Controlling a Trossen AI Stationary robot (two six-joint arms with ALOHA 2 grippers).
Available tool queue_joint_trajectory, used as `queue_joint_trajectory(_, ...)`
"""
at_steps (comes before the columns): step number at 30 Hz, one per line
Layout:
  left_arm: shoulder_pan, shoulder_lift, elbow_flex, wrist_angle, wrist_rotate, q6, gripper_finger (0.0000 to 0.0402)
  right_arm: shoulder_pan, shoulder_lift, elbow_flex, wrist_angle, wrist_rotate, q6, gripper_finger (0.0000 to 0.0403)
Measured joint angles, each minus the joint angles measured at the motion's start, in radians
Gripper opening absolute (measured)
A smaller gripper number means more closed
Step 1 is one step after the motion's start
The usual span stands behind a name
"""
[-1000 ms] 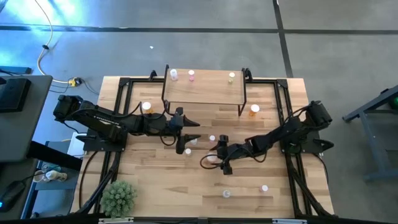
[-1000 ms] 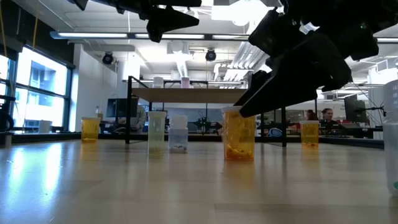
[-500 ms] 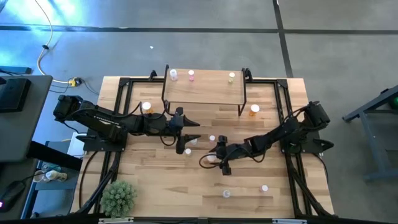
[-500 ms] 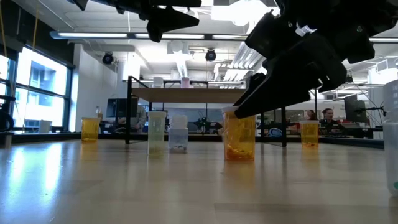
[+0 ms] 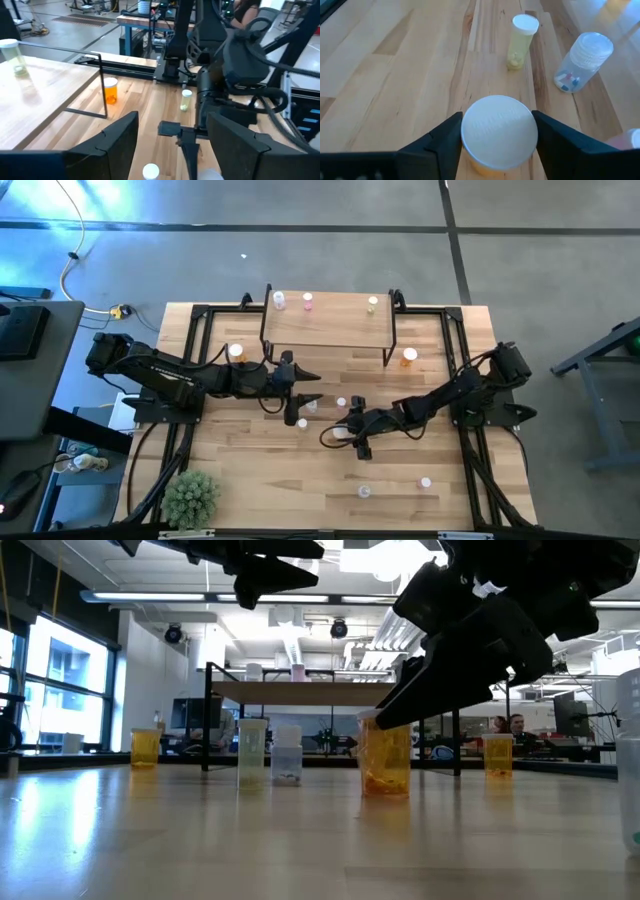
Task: Pick and place medicine bottles onto shelf by color
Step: Put the middle bottom orange pill bottle on the shelf
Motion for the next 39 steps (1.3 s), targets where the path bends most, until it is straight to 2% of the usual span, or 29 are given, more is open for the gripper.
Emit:
queue_joint_trajectory(9,0.000,-0.033,0.000,-0.031,-0.007,-0.001,0.0225,0.000,-0.106,0.000,-0.038,0.003,0.002,0.0205)
queue_joint_trajectory(15,0.000,-0.039,0.000,-0.034,-0.007,0.000,0.0225,-0.014,-0.215,0.000,-0.043,0.051,-0.022,0.0205)
queue_joint_trajectory(20,0.002,-0.039,0.000,-0.050,-0.007,0.000,0.0225,-0.069,-0.329,0.000,-0.052,0.116,-0.033,0.0205)
queue_joint_trajectory(23,0.002,-0.039,0.000,-0.048,-0.007,0.000,0.0225,-0.138,-0.391,0.021,-0.080,0.122,-0.073,0.0205)
queue_joint_trajectory(27,0.002,-0.039,0.000,-0.054,-0.007,0.011,0.0225,-0.260,-0.427,0.132,-0.204,0.124,-0.108,0.0205)
queue_joint_trajectory(34,0.002,-0.039,0.000,-0.071,-0.006,0.015,0.0225,-0.496,-0.391,0.429,-0.524,0.114,-0.147,0.0205)
queue_joint_trajectory(39,0.002,-0.039,0.000,-0.092,-0.006,0.015,0.0225,-0.631,-0.334,0.529,-0.566,0.026,-0.110,0.0205)
